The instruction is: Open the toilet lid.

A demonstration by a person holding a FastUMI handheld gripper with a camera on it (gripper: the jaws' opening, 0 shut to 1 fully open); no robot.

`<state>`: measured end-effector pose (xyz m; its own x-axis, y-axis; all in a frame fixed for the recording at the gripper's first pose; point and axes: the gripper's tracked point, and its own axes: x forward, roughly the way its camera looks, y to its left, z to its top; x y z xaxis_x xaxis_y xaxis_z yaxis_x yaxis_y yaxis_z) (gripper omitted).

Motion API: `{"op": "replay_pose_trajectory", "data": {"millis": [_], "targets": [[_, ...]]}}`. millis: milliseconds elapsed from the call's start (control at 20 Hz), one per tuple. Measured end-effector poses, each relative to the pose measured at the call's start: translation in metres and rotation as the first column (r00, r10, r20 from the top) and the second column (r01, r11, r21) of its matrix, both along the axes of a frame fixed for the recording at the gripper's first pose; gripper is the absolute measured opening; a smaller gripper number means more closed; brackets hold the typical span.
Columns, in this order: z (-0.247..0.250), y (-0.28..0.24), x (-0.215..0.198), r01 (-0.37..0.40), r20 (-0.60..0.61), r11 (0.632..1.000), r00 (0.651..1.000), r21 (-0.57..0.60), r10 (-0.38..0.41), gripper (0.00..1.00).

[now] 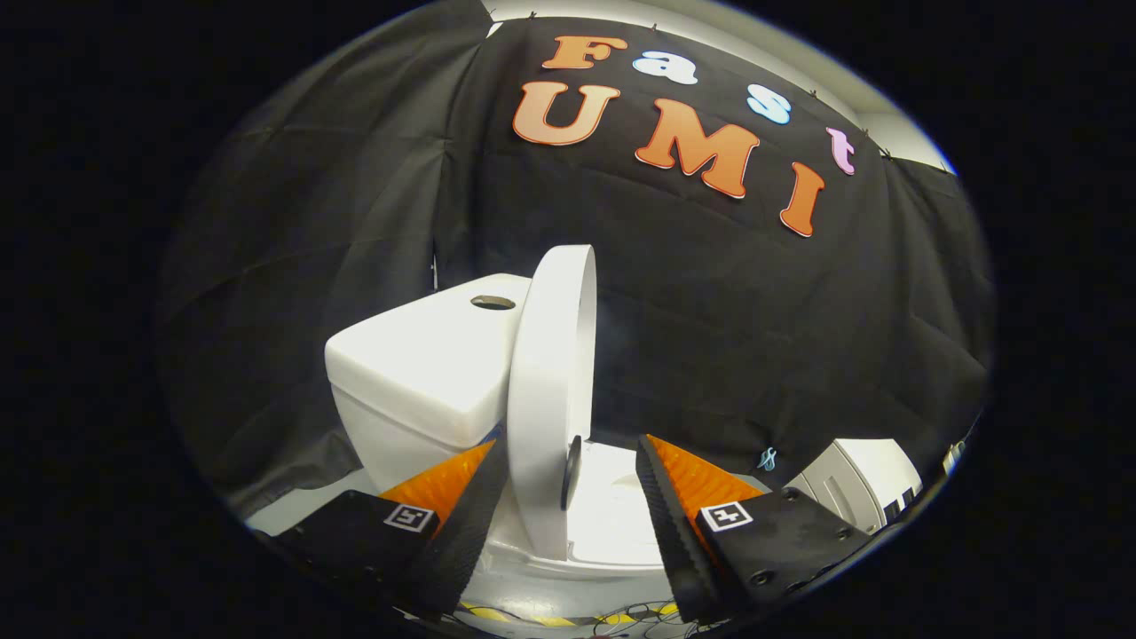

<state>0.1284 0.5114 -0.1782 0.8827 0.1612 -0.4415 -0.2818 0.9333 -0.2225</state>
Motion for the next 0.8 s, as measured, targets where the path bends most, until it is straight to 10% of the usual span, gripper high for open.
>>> {"op": "replay_pose_trajectory", "data": {"millis": [800], "targets": [[0.163, -0.206, -0.002, -0.044, 0.186, 0.947, 0.982, 0.318, -0.017, 0.93]]}}
